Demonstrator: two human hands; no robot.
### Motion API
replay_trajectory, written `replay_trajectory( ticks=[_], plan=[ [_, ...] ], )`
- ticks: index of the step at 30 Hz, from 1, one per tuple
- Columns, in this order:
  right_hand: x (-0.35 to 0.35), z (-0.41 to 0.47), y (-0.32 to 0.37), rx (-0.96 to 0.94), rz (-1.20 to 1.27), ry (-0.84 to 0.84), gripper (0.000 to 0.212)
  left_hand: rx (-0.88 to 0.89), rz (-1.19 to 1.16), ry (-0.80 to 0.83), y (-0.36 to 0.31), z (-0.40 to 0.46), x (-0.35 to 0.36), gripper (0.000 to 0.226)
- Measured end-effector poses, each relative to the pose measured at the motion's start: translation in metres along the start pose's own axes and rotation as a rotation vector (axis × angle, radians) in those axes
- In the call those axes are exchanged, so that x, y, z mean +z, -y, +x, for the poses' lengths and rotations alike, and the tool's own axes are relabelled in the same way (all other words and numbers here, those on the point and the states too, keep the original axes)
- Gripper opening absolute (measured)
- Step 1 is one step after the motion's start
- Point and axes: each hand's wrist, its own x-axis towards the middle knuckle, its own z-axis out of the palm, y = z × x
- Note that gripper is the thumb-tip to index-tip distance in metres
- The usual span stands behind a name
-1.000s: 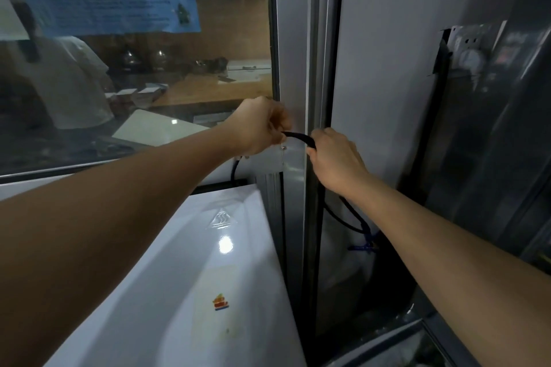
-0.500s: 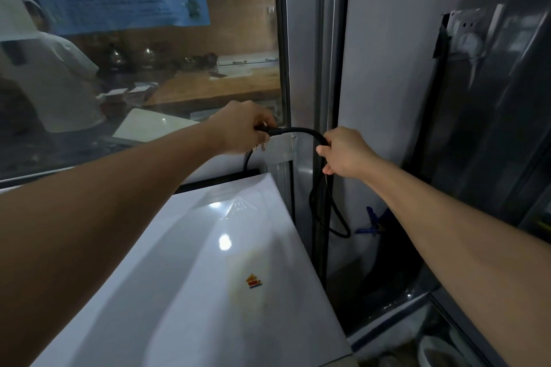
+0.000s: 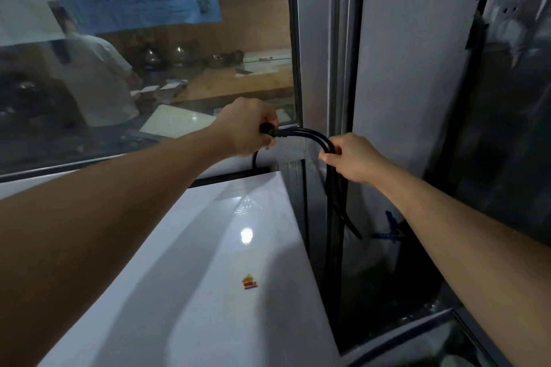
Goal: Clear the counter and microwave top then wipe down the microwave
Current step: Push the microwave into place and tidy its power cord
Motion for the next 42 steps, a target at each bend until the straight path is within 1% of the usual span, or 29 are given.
replay_trajectory(
  ticks=[3, 7, 9, 12, 14, 17, 19, 21, 24, 28, 32, 35, 39, 42],
  plan=[
    [-0.004, 0.003, -0.009, 0.008, 0.068, 0.076, 0.014, -0.029, 0.034, -0.003, -0.003, 0.002, 0.004, 0.024],
    [-0.006, 0.010, -0.013, -0.013, 0.106, 0.082, 0.012, -0.073, 0.063, -0.013, -0.005, 0.003, 0.003, 0.026],
    [-0.004, 0.013, -0.015, -0.022, 0.126, 0.120, 0.016, -0.092, 0.100, -0.027, -0.005, 0.003, 0.002, 0.025],
    [0.002, 0.015, -0.017, -0.067, 0.068, 0.168, 0.024, -0.107, 0.123, -0.050, -0.005, 0.002, 0.003, 0.024],
    [0.007, 0.016, -0.019, -0.107, 0.018, 0.151, 0.023, -0.112, 0.136, -0.049, -0.005, 0.002, 0.004, 0.024],
    [0.014, 0.018, -0.021, -0.165, -0.079, 0.097, 0.016, -0.128, 0.160, -0.053, -0.003, 0.001, 0.008, 0.024],
    [0.020, 0.021, -0.023, -0.203, -0.217, 0.017, 0.013, -0.135, 0.172, -0.053, 0.000, -0.001, 0.011, 0.024],
    [0.027, 0.022, -0.025, -0.219, -0.267, -0.067, 0.013, -0.137, 0.176, -0.055, 0.002, -0.002, 0.015, 0.025],
    [0.040, 0.024, -0.028, -0.234, -0.245, -0.147, 0.013, -0.134, 0.184, -0.087, 0.004, -0.001, 0.020, 0.028],
    [0.053, 0.031, -0.024, -0.221, -0.161, -0.208, 0.012, -0.135, 0.179, -0.142, 0.008, 0.004, 0.021, 0.024],
    [0.062, 0.034, -0.019, -0.194, 0.037, -0.224, 0.013, -0.158, 0.168, -0.164, 0.015, 0.005, 0.016, 0.021],
    [0.071, 0.028, -0.018, -0.205, 0.147, -0.181, 0.008, -0.150, 0.191, -0.159, 0.015, 0.002, 0.018, 0.023],
    [0.089, 0.022, -0.030, -0.119, 0.126, -0.083, 0.006, -0.122, 0.282, -0.122, 0.014, -0.006, 0.030, 0.027],
    [0.093, 0.020, -0.042, -0.085, 0.137, -0.026, 0.014, -0.152, 0.285, -0.124, 0.019, -0.010, 0.035, 0.025]
  ],
)
